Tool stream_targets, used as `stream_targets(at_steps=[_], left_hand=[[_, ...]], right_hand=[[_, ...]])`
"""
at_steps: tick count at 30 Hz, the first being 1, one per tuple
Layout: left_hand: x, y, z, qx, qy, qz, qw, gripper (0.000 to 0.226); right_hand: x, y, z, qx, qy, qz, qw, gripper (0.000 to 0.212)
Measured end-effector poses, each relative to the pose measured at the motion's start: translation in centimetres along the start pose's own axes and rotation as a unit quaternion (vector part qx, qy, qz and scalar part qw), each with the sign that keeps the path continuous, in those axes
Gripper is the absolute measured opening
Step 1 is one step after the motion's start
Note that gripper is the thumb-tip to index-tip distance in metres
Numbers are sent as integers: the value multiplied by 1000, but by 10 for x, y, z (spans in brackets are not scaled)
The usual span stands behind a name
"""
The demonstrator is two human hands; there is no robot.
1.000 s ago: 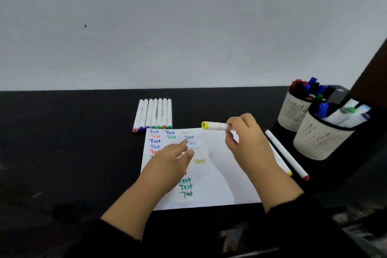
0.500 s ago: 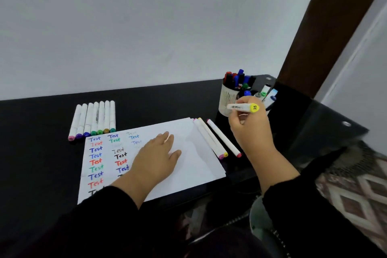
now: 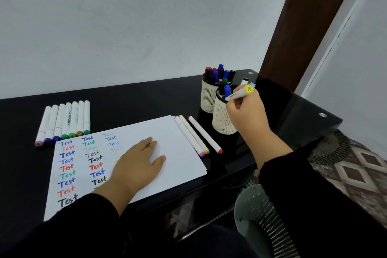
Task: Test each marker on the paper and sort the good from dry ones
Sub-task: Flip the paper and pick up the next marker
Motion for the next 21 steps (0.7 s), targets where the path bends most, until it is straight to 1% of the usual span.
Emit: stream_targets(at_steps=[1, 3, 5, 9, 12, 13, 15, 17, 19, 21], left_hand=[[0, 0, 0, 0, 1, -1, 1000, 62], [-1, 0, 0, -2, 0, -2, 1000, 62], [-2, 0, 0, -1, 0, -2, 1000, 62], [-2, 0, 0, -3, -4, -5, 1000, 62], [-1, 0, 0, -4, -5, -3, 1000, 62], [-1, -1, 1, -3, -5, -3, 1000, 62], [-1, -1, 1, -2, -5, -4, 1000, 61], [-1, -1, 1, 0, -6, -5, 1000, 61], [-1, -1, 0, 1, -5, -2, 1000, 61], [-1, -1, 0, 1, -6, -1, 1000, 61]], right_hand=[[-5, 2, 1, 10, 18, -13, 1000, 11], [-14, 5, 1, 64, 49, -47, 996, 14], [-23, 7, -2, 117, 60, -67, 989, 13], [-37, 13, -3, 153, 77, -91, 981, 15], [-43, 19, -4, 225, 74, -122, 964, 29], [-44, 20, -3, 234, 81, -130, 960, 31], [-46, 21, -1, 216, 104, -141, 960, 28], [-44, 20, 1, 196, 129, -131, 963, 24], [-42, 20, 2, 175, 125, -109, 971, 22], [-40, 20, 1, 141, 118, -89, 979, 26]])
Point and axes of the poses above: each hand's wrist, its own x-axis away from the middle knuckle, its own y-axis out of the palm, z = x × y, the point moved 5 cm from there along -x, towards the middle knuckle, and after that the axes turned 1 degree about z, right-handed, at the moved point
